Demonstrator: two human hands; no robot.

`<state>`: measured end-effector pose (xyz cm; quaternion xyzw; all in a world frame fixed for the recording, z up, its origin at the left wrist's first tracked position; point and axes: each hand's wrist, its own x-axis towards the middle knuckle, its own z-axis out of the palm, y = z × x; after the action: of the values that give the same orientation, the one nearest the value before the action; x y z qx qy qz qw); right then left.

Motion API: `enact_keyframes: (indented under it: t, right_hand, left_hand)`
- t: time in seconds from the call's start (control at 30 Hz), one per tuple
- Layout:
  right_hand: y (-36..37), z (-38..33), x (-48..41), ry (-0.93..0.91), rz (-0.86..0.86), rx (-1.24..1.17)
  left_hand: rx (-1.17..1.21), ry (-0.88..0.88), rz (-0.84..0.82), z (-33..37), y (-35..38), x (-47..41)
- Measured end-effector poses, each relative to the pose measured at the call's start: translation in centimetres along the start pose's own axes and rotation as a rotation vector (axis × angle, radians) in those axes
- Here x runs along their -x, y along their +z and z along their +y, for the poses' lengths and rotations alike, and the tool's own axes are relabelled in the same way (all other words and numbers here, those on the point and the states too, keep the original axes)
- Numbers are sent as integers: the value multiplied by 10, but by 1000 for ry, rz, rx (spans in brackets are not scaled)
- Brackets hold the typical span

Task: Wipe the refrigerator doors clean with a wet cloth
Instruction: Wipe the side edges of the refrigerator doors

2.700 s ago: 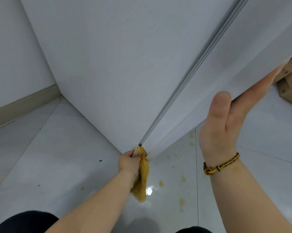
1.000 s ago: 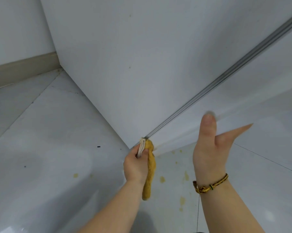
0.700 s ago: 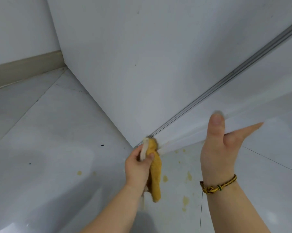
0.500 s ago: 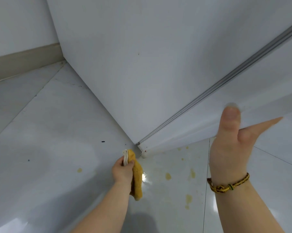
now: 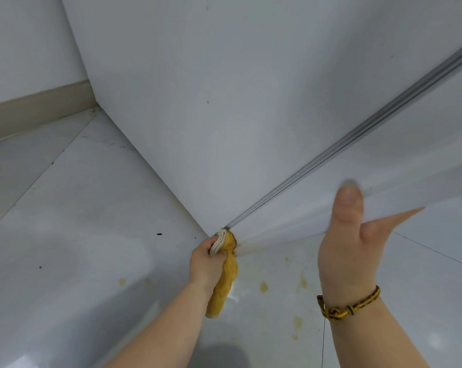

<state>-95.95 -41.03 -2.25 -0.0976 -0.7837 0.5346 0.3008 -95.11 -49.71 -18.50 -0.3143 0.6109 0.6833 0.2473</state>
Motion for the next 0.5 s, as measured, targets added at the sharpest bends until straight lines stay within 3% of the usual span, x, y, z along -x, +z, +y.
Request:
enact_keyframes:
  t: [0.2,0.3,0.5]
  right_hand:
    - [-6,3,-2,67,-53,22]
    - [-6,0,-3,178,-60,23]
    - [-7,-4,-2,202,-114,44]
  left_hand:
    - [-210,-85,6,6,4,-9]
    - [-91,-8,12,16,4,12]
    - [73,106,73,43,14,60]
